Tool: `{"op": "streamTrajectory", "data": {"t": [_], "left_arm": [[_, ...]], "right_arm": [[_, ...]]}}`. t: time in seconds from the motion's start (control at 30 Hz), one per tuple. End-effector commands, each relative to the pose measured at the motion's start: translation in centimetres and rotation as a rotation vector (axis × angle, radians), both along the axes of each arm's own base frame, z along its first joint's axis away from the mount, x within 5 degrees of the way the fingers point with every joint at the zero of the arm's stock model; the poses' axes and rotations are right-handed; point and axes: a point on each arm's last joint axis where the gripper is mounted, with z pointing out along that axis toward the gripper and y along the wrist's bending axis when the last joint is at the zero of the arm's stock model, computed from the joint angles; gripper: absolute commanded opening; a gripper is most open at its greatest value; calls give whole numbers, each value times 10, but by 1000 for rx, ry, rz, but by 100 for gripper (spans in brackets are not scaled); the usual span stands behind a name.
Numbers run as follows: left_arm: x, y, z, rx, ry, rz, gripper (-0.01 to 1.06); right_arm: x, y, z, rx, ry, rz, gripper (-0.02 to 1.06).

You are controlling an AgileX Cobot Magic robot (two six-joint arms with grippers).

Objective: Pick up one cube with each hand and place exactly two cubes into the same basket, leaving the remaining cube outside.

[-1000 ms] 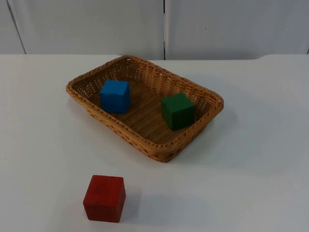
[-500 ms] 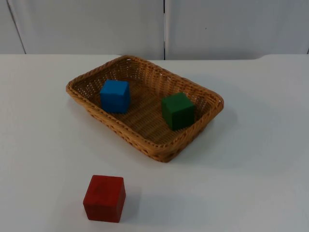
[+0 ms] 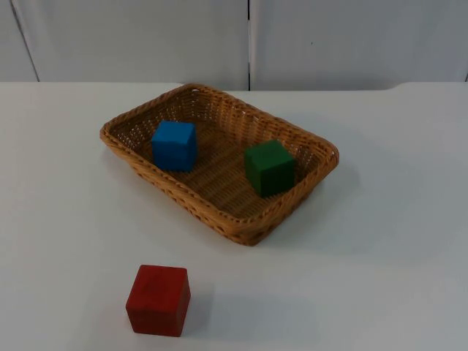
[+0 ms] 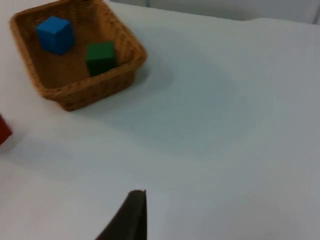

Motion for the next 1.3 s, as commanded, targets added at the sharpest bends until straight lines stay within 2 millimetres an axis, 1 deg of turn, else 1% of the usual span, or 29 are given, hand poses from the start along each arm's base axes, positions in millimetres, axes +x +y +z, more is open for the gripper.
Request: {"op": "streamTrajectory", "data": {"t": [0.0, 0.33, 0.63, 0.97, 1.27], "left_arm": [[1, 0, -1, -5, -7, 3, 105], [1, 0, -1, -5, -7, 3, 105], [1, 0, -1, -5, -7, 23, 105], [1, -1, -1, -5, -7, 157, 105], [1, -1, -1, -5, -7, 230, 105]], "right_arm": [[0, 0, 0, 1, -9, -77, 105], [-1, 1, 0, 1, -9, -195, 105], [-1, 1, 0, 1, -9, -195, 105], [-1, 1, 0, 1, -9, -195, 105], [-1, 1, 0, 1, -9, -195, 105]]}}
